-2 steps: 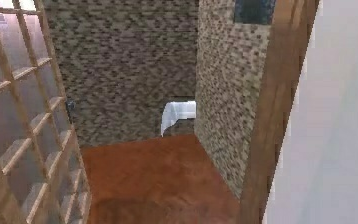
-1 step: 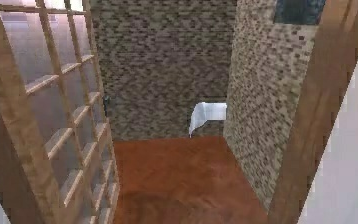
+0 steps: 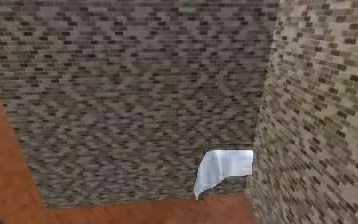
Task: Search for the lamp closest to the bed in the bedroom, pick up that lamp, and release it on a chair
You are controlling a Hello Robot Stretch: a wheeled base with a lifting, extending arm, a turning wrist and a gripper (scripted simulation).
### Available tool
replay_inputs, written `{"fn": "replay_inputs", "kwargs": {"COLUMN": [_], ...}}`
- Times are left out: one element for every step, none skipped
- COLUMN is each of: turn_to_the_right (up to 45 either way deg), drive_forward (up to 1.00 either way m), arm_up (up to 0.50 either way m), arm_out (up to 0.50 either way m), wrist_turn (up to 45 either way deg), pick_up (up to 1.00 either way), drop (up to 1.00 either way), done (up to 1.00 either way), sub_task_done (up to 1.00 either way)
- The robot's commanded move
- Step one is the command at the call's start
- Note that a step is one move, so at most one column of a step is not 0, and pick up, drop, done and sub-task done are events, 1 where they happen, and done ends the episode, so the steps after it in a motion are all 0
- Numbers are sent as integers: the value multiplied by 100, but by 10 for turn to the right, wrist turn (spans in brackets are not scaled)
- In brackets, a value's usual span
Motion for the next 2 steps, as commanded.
{"fn": "replay_inputs", "kwargs": {"turn_to_the_right": [0,-450], "drive_forward": [80,0], "arm_up": [0,0], "arm_out": [0,0], "wrist_turn": [0,0], "pick_up": [0,0], "drop": [0,0], "done": [0,0], "sub_task_done": [0,0]}}
